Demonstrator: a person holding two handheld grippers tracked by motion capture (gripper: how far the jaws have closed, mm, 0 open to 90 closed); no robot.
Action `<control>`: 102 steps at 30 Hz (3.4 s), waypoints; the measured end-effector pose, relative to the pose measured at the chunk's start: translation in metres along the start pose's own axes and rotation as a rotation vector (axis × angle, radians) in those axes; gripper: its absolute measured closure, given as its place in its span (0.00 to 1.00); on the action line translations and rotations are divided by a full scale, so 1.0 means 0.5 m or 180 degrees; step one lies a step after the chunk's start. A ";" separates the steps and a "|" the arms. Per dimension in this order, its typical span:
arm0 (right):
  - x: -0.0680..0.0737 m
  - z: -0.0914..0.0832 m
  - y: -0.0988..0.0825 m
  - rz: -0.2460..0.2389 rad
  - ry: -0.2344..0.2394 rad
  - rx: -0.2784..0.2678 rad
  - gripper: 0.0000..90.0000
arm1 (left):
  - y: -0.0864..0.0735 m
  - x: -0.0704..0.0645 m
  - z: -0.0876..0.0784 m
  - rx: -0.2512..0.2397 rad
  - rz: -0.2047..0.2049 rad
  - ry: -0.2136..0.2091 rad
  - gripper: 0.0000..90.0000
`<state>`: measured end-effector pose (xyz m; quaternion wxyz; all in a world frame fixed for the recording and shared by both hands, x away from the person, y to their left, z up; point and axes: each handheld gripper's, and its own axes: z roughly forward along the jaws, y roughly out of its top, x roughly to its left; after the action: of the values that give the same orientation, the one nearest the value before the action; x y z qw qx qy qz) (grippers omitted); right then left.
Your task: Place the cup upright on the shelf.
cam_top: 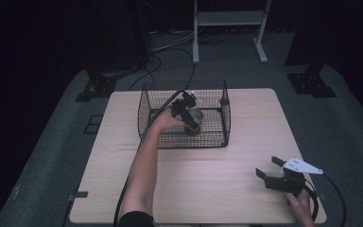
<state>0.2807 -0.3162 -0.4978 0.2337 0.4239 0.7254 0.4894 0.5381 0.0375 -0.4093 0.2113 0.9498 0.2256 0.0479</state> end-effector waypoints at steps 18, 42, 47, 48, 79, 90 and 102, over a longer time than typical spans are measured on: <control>0.002 0.001 0.000 -0.0019 -0.0034 0.0010 0.15 | 0.003 -0.008 -0.058 -0.0332 -0.0013 0.0088 0.10; 0.006 0.002 0.001 -0.0038 -0.0117 0.0030 0.15 | -0.014 -0.048 -0.147 -0.0726 0.0019 0.0136 0.09; 0.007 0.002 0.001 -0.0044 -0.0141 0.0039 0.15 | -0.037 -0.058 -0.159 -0.0795 -0.0011 0.0121 0.09; 0.008 0.002 0.000 -0.0045 -0.0144 0.0039 0.15 | -0.043 -0.059 -0.163 -0.0821 -0.0011 0.0134 0.09; 0.008 0.004 0.001 -0.0074 -0.0176 0.0066 0.15 | -0.176 -0.150 -0.239 -0.1284 -0.0009 0.0116 0.09; 0.010 0.005 0.002 -0.0088 -0.0195 0.0082 0.15 | -0.226 -0.183 -0.242 -0.1433 -0.0037 0.0047 0.09; 0.009 0.005 0.002 -0.0048 -0.0211 0.0090 0.15 | -0.261 -0.209 -0.234 -0.1481 -0.0022 0.0008 0.09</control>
<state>0.2806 -0.3112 -0.4978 0.2553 0.4377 0.7273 0.4630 0.3699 0.1407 -0.3582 0.4244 0.8747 0.2120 0.0991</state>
